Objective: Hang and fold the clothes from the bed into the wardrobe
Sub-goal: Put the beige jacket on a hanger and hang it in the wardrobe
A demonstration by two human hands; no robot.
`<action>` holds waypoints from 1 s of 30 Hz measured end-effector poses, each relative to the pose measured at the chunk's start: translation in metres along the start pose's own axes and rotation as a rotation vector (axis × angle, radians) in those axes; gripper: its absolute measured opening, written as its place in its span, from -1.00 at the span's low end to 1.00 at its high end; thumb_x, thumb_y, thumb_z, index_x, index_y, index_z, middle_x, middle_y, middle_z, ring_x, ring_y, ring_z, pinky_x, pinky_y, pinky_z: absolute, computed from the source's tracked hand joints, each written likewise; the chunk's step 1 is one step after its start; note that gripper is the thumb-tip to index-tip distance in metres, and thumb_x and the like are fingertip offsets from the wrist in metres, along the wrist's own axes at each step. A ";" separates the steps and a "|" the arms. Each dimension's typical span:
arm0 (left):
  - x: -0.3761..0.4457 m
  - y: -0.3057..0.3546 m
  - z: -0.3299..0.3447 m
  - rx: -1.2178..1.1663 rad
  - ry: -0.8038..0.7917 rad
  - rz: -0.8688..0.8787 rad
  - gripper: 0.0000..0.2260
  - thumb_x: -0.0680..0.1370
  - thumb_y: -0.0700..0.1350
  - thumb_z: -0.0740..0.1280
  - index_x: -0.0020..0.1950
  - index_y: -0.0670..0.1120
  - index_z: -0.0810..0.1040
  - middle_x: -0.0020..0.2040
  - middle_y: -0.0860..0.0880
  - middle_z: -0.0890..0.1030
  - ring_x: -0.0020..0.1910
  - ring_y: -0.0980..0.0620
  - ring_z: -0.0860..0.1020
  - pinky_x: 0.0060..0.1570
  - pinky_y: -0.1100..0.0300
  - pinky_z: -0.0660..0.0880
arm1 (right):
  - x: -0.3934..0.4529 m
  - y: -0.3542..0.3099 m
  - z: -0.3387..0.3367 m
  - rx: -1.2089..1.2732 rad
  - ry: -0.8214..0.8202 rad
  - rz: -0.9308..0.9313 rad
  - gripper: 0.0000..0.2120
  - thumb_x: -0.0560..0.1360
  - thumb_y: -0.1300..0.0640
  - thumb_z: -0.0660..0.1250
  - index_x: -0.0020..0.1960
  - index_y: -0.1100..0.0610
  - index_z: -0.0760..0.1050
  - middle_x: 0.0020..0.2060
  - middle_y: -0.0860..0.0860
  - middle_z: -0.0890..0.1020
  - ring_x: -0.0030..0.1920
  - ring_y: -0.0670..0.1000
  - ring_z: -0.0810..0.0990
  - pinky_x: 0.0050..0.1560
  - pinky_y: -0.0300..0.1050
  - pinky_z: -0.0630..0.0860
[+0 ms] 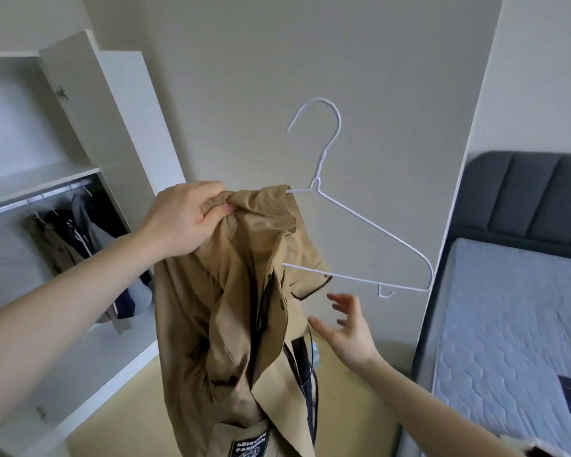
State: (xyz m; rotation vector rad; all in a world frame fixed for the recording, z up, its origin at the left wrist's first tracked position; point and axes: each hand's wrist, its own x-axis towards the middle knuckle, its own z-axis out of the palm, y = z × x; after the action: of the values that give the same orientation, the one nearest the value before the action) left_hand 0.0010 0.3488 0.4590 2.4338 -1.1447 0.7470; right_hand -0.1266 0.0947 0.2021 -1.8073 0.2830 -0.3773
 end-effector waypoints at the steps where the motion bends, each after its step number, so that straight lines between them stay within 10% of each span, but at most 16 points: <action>1: -0.003 0.004 -0.002 -0.008 0.012 -0.004 -0.70 0.58 0.11 0.27 -0.17 -0.09 0.49 -0.33 0.01 0.49 -0.27 -0.13 0.49 -0.24 -0.08 0.48 | 0.008 -0.001 0.002 0.035 -0.019 0.012 -0.16 0.27 -0.32 0.60 0.40 -0.11 0.30 0.36 -0.25 0.47 0.34 -0.16 0.46 0.30 -0.15 0.41; 8: -0.020 0.019 -0.020 -0.041 0.107 -0.006 -0.68 0.60 0.11 0.28 -0.26 -0.03 0.35 -0.39 0.03 0.41 -0.35 0.07 0.40 -0.35 0.08 0.33 | 0.056 -0.012 0.013 0.245 -0.246 0.205 0.11 0.29 -0.31 0.57 0.67 -0.10 0.07 0.52 -0.12 0.41 0.53 -0.01 0.36 0.42 -0.05 0.37; 13: -0.024 0.024 -0.030 -0.087 0.143 -0.053 -0.68 0.60 0.15 0.26 -0.25 -0.01 0.40 -0.39 -0.02 0.42 -0.36 -0.01 0.40 -0.32 0.07 0.35 | 0.062 -0.011 0.033 0.293 -0.428 0.201 -0.54 0.48 0.00 0.49 0.36 0.03 0.56 0.28 -0.08 0.65 0.12 -0.17 0.64 0.07 -0.26 0.58; 20: -0.035 -0.004 -0.049 -0.015 0.079 -0.140 -0.55 0.58 0.23 0.22 -0.27 -0.11 0.35 -0.44 -0.11 0.40 -0.34 -0.21 0.43 -0.29 -0.01 0.41 | 0.095 -0.042 -0.010 0.329 -0.095 0.098 -0.65 0.62 -0.03 0.41 0.10 0.29 0.61 -0.11 0.14 0.70 0.03 0.12 0.71 0.09 0.08 0.62; 23: -0.046 -0.017 -0.048 0.036 -0.016 -0.152 -0.52 0.60 0.26 0.20 -0.26 -0.12 0.43 -0.44 -0.12 0.45 -0.36 -0.17 0.47 -0.28 -0.02 0.45 | 0.118 -0.077 -0.060 0.286 -0.014 -0.060 -0.70 0.59 -0.02 0.45 -0.20 0.17 0.63 -0.36 0.08 0.55 -0.34 -0.04 0.57 -0.22 -0.11 0.51; 30: -0.052 -0.031 -0.038 0.174 -0.071 -0.084 -0.62 0.62 0.22 0.18 -0.27 0.01 0.34 -0.49 0.01 0.39 -0.43 0.10 0.41 -0.36 0.03 0.43 | 0.144 -0.170 -0.123 0.116 -0.002 -0.242 -0.75 0.59 -0.02 0.45 -0.19 0.09 0.73 -0.29 -0.04 0.72 -0.25 -0.09 0.67 -0.17 -0.21 0.62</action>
State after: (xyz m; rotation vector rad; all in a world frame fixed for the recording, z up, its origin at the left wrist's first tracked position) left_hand -0.0141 0.4184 0.4556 2.6539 -1.0349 0.7685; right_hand -0.0436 -0.0244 0.4110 -1.7309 0.0389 -0.5507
